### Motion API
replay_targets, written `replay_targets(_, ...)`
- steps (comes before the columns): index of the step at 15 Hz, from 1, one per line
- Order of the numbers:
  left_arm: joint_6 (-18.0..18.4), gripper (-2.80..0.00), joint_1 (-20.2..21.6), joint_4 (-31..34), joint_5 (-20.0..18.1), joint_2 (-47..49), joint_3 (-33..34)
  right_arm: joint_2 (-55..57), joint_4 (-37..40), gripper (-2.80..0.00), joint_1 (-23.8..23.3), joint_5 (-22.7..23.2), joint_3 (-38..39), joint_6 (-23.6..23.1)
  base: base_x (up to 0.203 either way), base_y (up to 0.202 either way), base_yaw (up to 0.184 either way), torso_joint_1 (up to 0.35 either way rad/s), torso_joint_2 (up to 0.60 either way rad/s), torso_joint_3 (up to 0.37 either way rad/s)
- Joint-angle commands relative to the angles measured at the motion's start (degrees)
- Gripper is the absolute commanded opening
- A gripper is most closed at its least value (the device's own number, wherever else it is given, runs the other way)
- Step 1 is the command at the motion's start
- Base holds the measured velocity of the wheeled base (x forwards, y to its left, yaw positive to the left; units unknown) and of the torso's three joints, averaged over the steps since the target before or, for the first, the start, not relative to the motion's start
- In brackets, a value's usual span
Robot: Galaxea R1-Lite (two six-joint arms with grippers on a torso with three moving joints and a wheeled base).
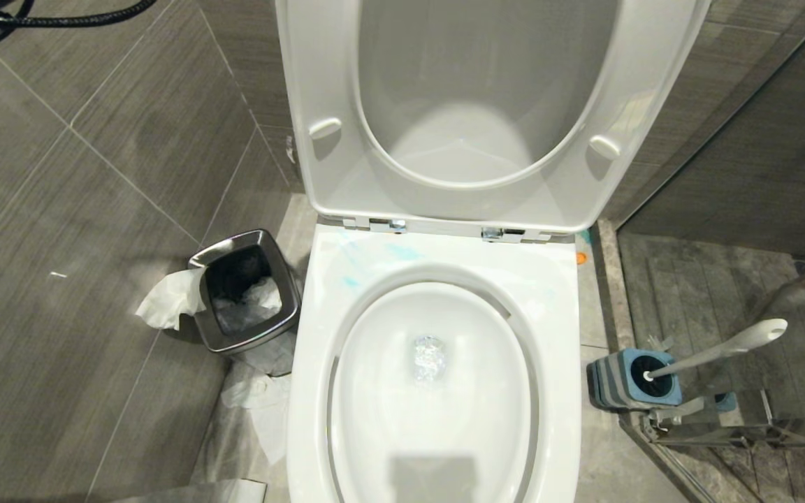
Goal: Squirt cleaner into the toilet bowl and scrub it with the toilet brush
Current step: Close the toilet lid
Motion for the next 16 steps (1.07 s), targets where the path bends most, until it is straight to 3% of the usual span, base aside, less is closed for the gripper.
replay_targets(1,-0.76,-2.80,-0.67,-0.96,-3.81,1.08,-0.04,0.05,0.00,-2.80,-0.04,0.02,0.01,0.00,0.000,0.000,0.000,0.000,0.00,0.000)
replay_targets(11,0.24,-2.80,-1.81,-3.66,-4.52,4.47,-0.04,0.05,0.00,-2.80,0.05,0.02,0.01,0.00,0.000,0.000,0.000,0.000,0.00,0.000)
replay_targets(16,0.62,-2.80,-4.69,-4.80,-4.52,6.36,-0.04,0.05,0.00,-2.80,-0.04,0.02,0.01,0.00,0.000,0.000,0.000,0.000,0.00,0.000)
